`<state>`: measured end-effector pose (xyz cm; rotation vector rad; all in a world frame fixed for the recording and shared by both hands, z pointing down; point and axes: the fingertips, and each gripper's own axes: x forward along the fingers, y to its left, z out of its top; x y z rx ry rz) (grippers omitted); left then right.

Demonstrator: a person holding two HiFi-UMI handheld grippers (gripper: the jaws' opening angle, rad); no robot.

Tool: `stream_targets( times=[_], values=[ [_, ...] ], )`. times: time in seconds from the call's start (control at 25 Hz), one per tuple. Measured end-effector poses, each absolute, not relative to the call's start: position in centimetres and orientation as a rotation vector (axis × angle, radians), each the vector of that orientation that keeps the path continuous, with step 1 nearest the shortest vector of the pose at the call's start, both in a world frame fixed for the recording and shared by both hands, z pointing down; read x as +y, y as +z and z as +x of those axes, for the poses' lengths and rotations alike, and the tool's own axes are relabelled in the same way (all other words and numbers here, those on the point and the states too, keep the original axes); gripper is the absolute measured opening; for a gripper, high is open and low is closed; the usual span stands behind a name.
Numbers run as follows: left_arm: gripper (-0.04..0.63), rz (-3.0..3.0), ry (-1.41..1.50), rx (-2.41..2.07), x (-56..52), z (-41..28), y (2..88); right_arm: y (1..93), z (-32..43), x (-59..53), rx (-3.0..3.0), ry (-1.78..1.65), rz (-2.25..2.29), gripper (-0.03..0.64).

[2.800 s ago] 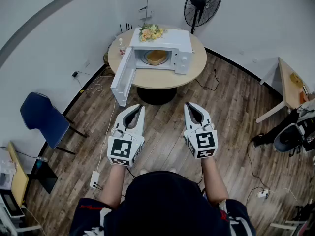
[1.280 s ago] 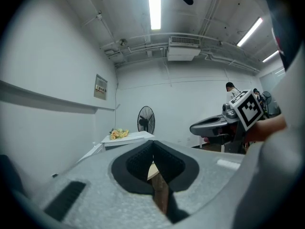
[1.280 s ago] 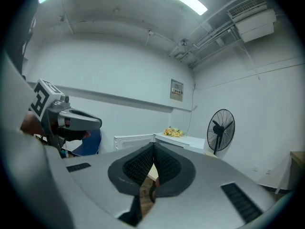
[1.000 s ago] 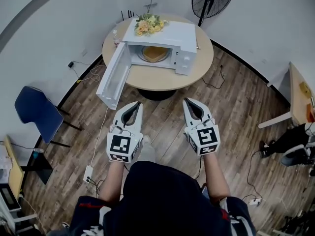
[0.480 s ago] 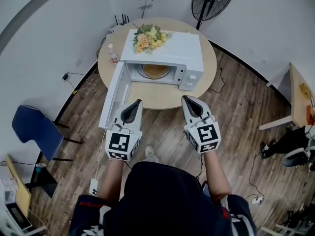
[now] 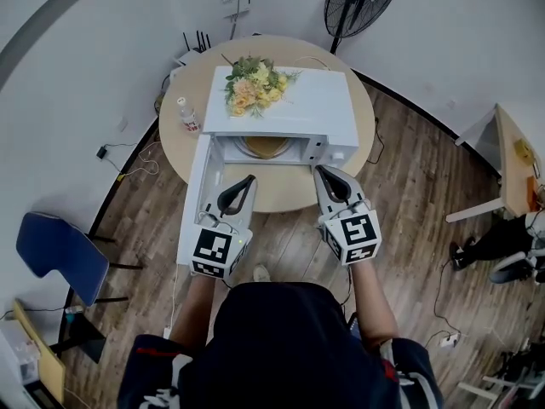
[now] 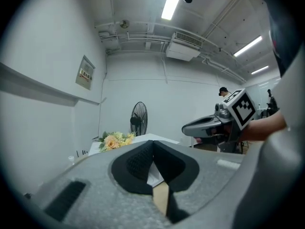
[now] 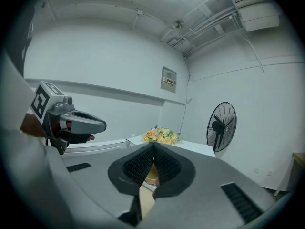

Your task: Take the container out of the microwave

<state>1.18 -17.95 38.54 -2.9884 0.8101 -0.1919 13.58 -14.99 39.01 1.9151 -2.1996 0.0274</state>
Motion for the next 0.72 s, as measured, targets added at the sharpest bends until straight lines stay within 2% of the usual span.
stream_targets(
  times=[0.28,0.72],
  values=[
    [0.015,-2.999,-0.242,0.729,-19.6,3.9,39.7,39.6,15.7,-16.9,-2.191,0.048,1.909,0.008],
    [0.015,-2.979,-0.356,0.867,-21.9,9.4,41.6,39.7,20.6,-19.9,-2.338,0.099,1.763,0.008]
  ],
)
